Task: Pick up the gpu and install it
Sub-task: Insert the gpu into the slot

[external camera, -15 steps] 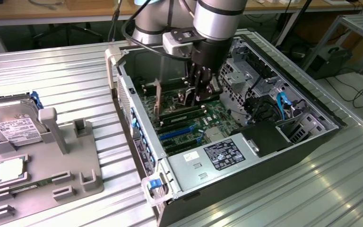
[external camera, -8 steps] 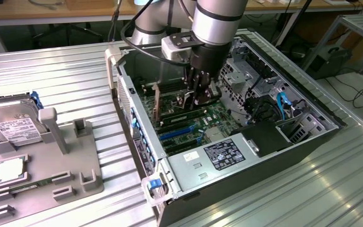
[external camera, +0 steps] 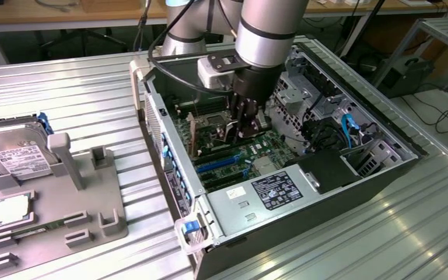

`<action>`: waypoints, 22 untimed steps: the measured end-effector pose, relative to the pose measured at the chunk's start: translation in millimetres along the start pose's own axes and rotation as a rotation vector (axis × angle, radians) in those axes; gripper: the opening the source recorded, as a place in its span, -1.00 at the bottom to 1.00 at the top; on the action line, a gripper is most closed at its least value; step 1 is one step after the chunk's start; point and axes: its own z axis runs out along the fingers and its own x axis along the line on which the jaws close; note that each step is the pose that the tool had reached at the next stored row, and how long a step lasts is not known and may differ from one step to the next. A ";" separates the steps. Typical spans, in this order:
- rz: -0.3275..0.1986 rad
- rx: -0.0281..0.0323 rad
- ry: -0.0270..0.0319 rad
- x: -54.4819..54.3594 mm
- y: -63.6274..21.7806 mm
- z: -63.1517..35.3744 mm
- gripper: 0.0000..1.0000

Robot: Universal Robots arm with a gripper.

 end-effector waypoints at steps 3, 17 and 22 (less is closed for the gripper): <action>-0.006 -0.0001 0.0001 0.1 1.0 1.7 -0.44; 0.020 0.0000 0.0003 0.7 5.4 15.3 -0.44; 0.020 -0.0001 0.0002 3.9 7.9 20.3 -0.44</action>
